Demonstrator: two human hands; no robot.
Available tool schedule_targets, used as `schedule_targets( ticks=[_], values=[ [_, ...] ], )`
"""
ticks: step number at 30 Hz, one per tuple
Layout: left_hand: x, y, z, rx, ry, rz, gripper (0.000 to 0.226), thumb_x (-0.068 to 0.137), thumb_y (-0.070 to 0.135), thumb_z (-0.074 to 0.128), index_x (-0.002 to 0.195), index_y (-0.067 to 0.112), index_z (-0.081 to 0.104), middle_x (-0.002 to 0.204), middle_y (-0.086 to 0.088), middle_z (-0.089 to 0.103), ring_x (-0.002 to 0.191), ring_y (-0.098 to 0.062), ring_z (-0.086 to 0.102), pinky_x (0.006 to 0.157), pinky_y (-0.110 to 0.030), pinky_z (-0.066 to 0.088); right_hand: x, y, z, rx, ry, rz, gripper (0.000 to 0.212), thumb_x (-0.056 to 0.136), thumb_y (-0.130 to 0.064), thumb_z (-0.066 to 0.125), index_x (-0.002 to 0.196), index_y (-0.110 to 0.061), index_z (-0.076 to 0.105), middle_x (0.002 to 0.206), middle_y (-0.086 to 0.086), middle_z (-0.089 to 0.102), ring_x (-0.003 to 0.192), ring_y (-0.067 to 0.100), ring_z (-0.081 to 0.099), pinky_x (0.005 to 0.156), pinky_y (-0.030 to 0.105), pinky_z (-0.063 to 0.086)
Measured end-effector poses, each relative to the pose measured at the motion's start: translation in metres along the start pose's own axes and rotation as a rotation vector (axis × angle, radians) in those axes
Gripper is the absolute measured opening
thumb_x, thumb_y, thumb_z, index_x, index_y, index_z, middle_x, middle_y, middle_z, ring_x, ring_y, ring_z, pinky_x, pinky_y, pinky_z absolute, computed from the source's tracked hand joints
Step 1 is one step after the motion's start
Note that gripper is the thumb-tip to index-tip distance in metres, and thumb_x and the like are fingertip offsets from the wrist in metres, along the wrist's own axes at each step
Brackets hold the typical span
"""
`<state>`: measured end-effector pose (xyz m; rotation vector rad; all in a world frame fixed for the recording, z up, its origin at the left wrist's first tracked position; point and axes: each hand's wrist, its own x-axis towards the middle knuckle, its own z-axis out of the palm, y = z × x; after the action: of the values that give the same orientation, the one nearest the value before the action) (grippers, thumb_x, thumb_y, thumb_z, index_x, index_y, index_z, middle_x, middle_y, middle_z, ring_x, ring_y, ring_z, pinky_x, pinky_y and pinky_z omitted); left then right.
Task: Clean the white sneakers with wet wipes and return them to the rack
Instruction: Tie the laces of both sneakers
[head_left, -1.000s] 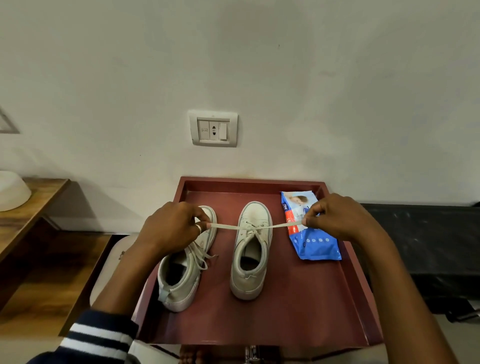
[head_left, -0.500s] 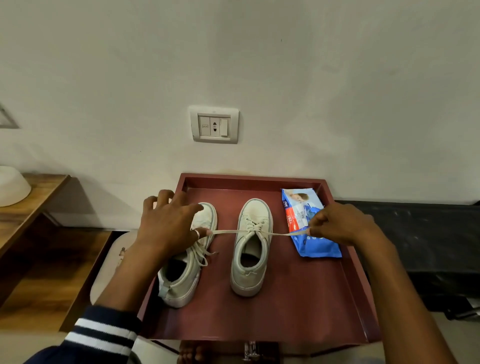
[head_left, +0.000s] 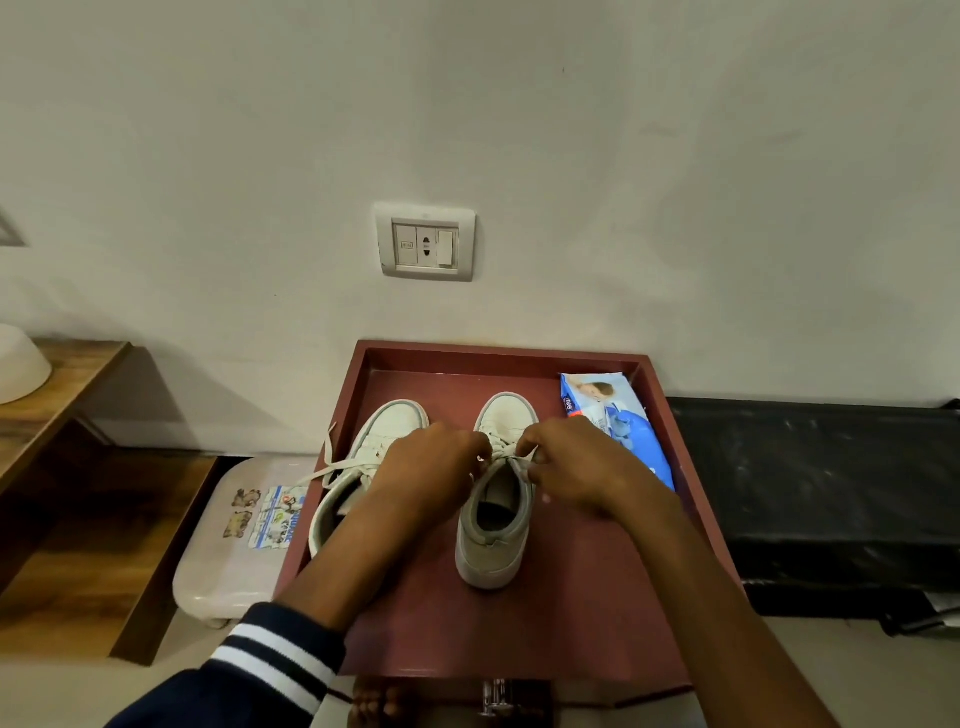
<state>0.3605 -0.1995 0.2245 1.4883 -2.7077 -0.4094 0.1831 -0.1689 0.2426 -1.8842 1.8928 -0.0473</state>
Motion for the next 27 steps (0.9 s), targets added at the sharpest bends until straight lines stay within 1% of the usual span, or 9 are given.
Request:
schedule_targets(
  ticks=[3,8,15,18,20,22,24,26,27],
  values=[
    [0.002,0.001,0.002,0.026,0.032,0.013,0.038,0.092,0.004,0.057,0.120,0.026,0.069,0.112,-0.001,0.072,0.102,-0.026,0.068,0.083,-0.039,0.057,0.000,0.002,0.000,-0.010,0.087,-0.009,0.021,0.092,-0.015,0.059,0.107,-0.020,0.072,0.105,0.005,0.070,0.093,0.019,0.065,0.083,0.036,0.055],
    [0.003,0.006,0.003,0.167,0.083,0.017,0.025,0.097,0.008,0.052,0.113,0.019,0.067,0.106,-0.004,0.068,0.094,-0.029,0.067,0.073,-0.038,0.053,0.002,0.005,0.005,-0.060,0.175,0.031,0.017,0.091,-0.020,0.061,0.100,-0.026,0.073,0.104,0.000,0.069,0.092,0.018,0.064,0.079,0.036,0.055],
    [-0.001,0.003,0.002,0.122,0.032,0.003,0.024,0.095,0.007,0.053,0.112,0.016,0.068,0.108,-0.006,0.067,0.096,-0.030,0.066,0.078,-0.040,0.057,0.004,0.012,0.006,-0.007,0.118,0.061,0.013,0.089,-0.023,0.062,0.089,-0.025,0.075,0.091,-0.007,0.072,0.088,0.016,0.065,0.078,0.036,0.056],
    [-0.004,-0.003,0.001,-0.016,-0.051,-0.020,0.024,0.094,0.009,0.053,0.114,0.015,0.064,0.111,-0.008,0.067,0.102,-0.031,0.064,0.085,-0.043,0.055,-0.001,0.015,0.001,0.059,0.051,0.059,0.021,0.092,-0.024,0.061,0.072,-0.029,0.066,0.073,-0.015,0.060,0.082,0.012,0.062,0.076,0.033,0.053],
    [-0.007,-0.005,-0.001,-0.055,-0.077,-0.048,0.020,0.094,0.013,0.054,0.109,0.017,0.067,0.109,-0.009,0.070,0.103,-0.031,0.064,0.083,-0.037,0.053,-0.006,0.018,-0.001,0.018,0.017,0.074,0.026,0.092,-0.026,0.059,0.066,-0.027,0.060,0.070,-0.012,0.057,0.079,0.013,0.059,0.074,0.035,0.052],
    [-0.008,-0.006,-0.005,-0.068,-0.072,-0.066,0.015,0.098,0.023,0.056,0.103,0.021,0.070,0.104,-0.006,0.072,0.099,-0.028,0.065,0.075,-0.030,0.047,-0.011,0.017,-0.005,0.008,0.006,0.084,0.023,0.092,-0.029,0.058,0.073,-0.019,0.067,0.076,-0.004,0.065,0.079,0.018,0.062,0.073,0.037,0.053],
    [-0.009,-0.005,-0.011,-0.089,-0.068,-0.083,0.020,0.100,0.036,0.056,0.089,0.024,0.067,0.088,-0.001,0.069,0.086,-0.024,0.064,0.069,-0.028,0.043,-0.015,0.013,-0.009,0.155,0.032,0.075,0.030,0.092,-0.034,0.060,0.078,-0.009,0.070,0.077,0.003,0.069,0.074,0.015,0.063,0.071,0.034,0.052],
    [-0.007,-0.005,-0.016,-0.159,-0.067,-0.114,0.036,0.100,0.045,0.055,0.071,0.024,0.055,0.067,0.005,0.057,0.069,-0.017,0.057,0.063,-0.027,0.041,-0.017,0.006,-0.014,0.401,0.064,0.090,0.035,0.092,-0.040,0.062,0.077,-0.010,0.071,0.076,0.001,0.069,0.072,0.008,0.061,0.070,0.028,0.048],
    [-0.006,-0.005,-0.019,-0.229,-0.066,-0.131,0.041,0.100,0.047,0.056,0.066,0.024,0.052,0.061,0.007,0.053,0.062,-0.014,0.054,0.060,-0.027,0.040,-0.018,0.003,-0.017,0.516,0.074,0.105,0.035,0.091,-0.042,0.064,0.076,-0.012,0.072,0.079,0.000,0.071,0.077,0.006,0.063,0.073,0.025,0.047]
  ],
)
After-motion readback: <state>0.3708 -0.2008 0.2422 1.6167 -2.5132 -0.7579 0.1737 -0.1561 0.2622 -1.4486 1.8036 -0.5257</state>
